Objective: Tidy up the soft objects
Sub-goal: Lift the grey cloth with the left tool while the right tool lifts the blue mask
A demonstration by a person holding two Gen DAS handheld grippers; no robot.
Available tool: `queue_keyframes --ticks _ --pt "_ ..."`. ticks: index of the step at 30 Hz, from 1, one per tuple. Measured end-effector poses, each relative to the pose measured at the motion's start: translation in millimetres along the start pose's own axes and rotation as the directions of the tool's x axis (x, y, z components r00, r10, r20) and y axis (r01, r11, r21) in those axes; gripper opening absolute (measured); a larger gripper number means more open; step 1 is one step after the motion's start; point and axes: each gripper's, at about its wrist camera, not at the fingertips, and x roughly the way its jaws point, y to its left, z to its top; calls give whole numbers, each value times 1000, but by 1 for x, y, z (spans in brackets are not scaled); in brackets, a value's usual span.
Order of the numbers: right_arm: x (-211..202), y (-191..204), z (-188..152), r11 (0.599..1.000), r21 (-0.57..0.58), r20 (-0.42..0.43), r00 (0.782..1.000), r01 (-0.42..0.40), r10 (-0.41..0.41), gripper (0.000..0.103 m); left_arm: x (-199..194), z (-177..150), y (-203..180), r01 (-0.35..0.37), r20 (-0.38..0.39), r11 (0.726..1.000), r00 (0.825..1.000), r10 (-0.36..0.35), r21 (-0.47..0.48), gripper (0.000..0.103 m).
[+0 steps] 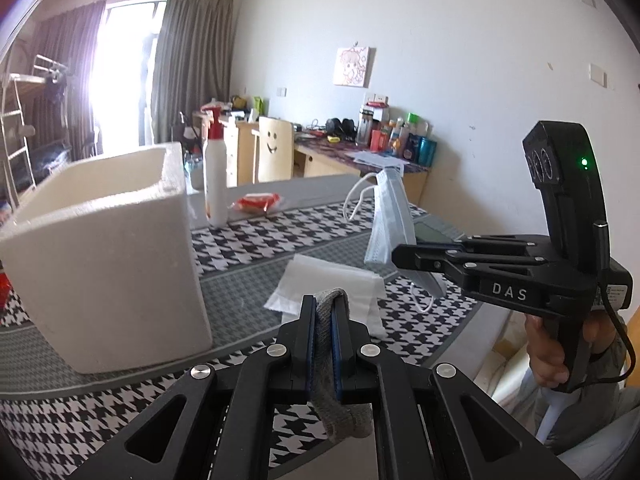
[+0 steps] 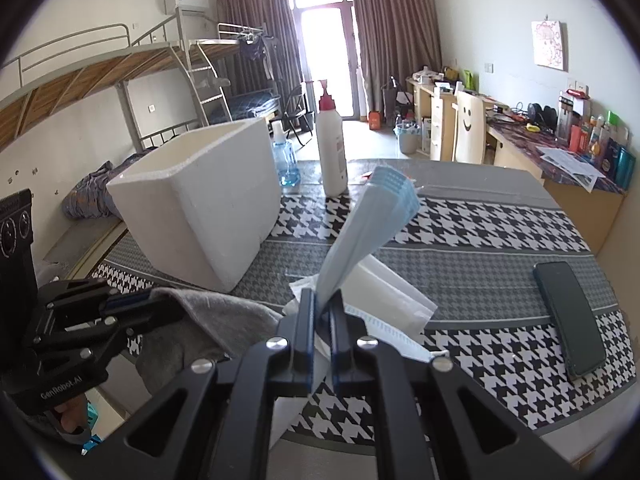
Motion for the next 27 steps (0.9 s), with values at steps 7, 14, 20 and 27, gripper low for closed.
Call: queue_keyframes --ticks 7,14,20,27 --pt "-8 5 3 1000 7 29 999 -15 15 9 -9 11 5 -42 43 999 998 42 1 7" --pt "-11 10 7 1000 0 51 998 -26 26 9 -8 21 7 -68 57 998 996 68 5 7" --pt "-15 12 9 999 -3 68 997 -35 35 9 -15 28 4 -88 84 996 993 87 11 7" --pt "-19 15 11 999 -11 87 995 -42 42 9 -13 40 5 -95 101 995 991 93 19 7"
